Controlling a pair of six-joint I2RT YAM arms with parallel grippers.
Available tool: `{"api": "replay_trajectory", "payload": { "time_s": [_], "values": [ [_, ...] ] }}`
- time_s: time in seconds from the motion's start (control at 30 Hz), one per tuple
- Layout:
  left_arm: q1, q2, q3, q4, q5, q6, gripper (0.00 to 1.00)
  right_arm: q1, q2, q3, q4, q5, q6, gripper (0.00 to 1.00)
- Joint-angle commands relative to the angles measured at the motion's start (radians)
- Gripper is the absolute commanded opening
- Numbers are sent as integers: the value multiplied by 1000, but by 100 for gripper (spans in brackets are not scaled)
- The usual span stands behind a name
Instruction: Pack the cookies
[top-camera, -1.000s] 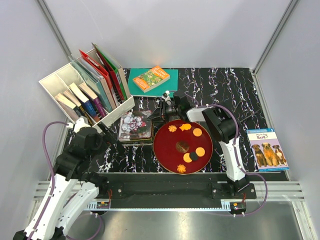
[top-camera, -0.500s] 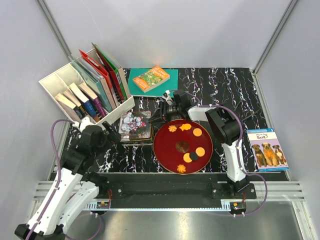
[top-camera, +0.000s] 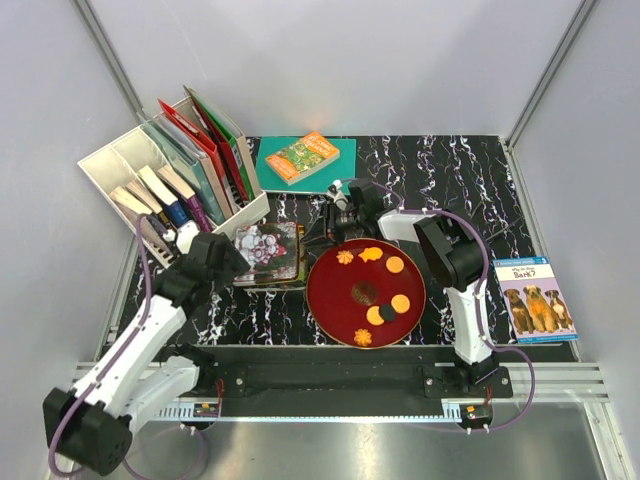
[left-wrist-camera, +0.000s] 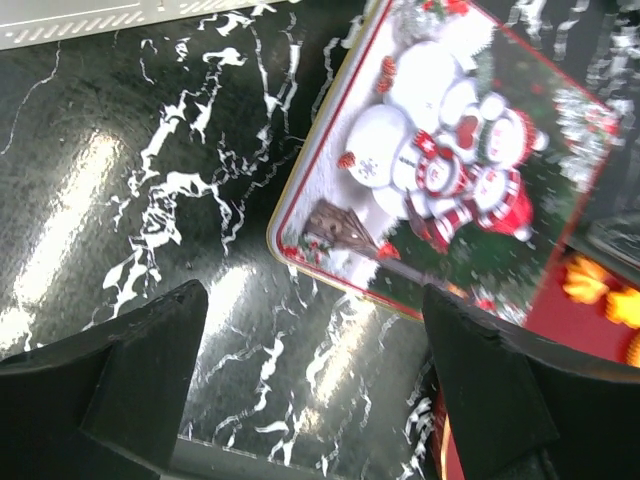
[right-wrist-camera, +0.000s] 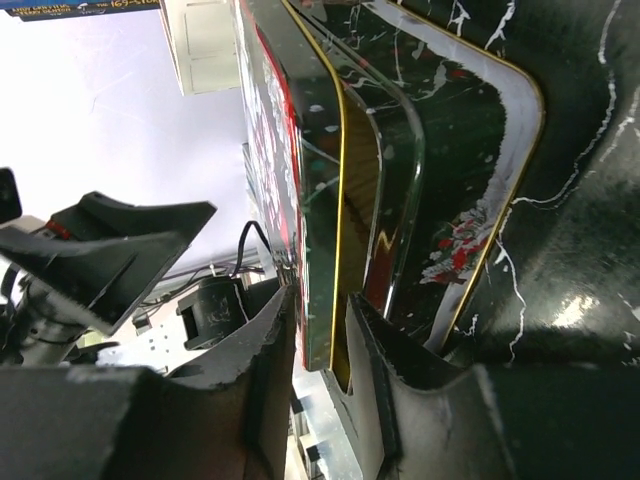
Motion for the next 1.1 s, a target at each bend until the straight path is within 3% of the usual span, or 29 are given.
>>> {"api": "replay_trajectory", "payload": {
  "time_s": [0.0,0.43,0.73,1.07],
  "values": [
    [-1,102,39,111,-74,0,89,-25,-20,-30,-86,56,-63,35],
    [8,260,49,223,-106,42,88,-60,-172,-81,-128,131,-87,34],
    [28,342,50,291,-109,83,88,-63,-175,-56,-194,158,-135,30],
    [89,348,-17,469,43,117,84,-63,-177,-53,-206,158,-141,29]
  ]
}}
